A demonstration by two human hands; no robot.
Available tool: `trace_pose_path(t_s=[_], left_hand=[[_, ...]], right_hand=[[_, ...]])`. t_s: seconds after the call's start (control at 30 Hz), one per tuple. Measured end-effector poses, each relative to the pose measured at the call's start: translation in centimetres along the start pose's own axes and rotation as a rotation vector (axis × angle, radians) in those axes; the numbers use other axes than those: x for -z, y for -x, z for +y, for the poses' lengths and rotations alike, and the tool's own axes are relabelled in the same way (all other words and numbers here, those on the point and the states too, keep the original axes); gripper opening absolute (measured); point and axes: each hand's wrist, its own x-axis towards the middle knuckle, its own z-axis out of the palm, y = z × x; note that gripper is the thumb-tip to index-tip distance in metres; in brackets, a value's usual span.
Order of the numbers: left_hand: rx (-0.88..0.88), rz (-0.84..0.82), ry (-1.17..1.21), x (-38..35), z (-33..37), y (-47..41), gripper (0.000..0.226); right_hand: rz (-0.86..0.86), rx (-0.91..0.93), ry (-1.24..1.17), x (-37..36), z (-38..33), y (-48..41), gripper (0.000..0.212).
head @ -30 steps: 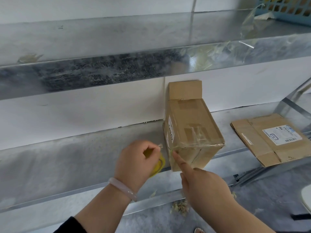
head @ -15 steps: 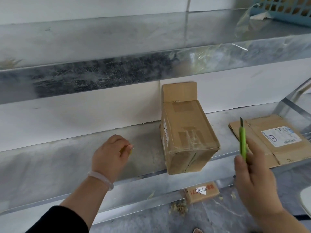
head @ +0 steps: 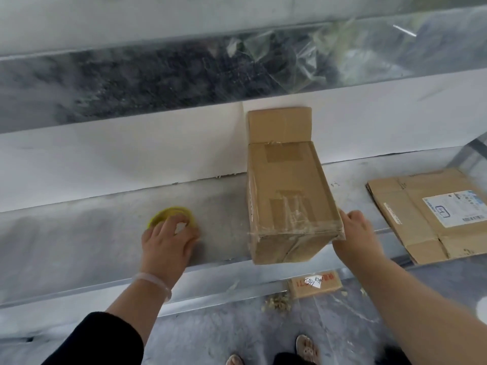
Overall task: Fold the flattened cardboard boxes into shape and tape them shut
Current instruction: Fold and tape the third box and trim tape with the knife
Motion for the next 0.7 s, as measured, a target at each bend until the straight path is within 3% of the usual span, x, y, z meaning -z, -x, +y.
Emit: trace_pose_path(t_s=[0.1,0.23,0.33,0.47,0.7], left_hand=[[0.079,-0.122,0.010,-0.4,0.2,1.4,0.029],[0.088,-0.048,0.292,3.0,4.6,1.6,0.049],[0.024,-0.011,0.694,7.1,11.7,1.8,0.058],[0.151,-0.027,1.036,7.2,18.0,1.7,0.070],[0.376,0.094,1.136,6.1,19.4,0.5,0.065]], right_hand=[[0.044,0.004,-0.008,0.1,0.2,0.9,0.047],[0.193,-0.071,-0.865,3.1,-0.6,6.4,0.045],[0.206,0.070,-1.319,5.0,-3.5,12.3,0.047],[0.070,0.187,-1.372,4.5,-7.0,13.9,0.055],[0.090,0.095,-1.405,4.1,-8.3,12.8,0.045]])
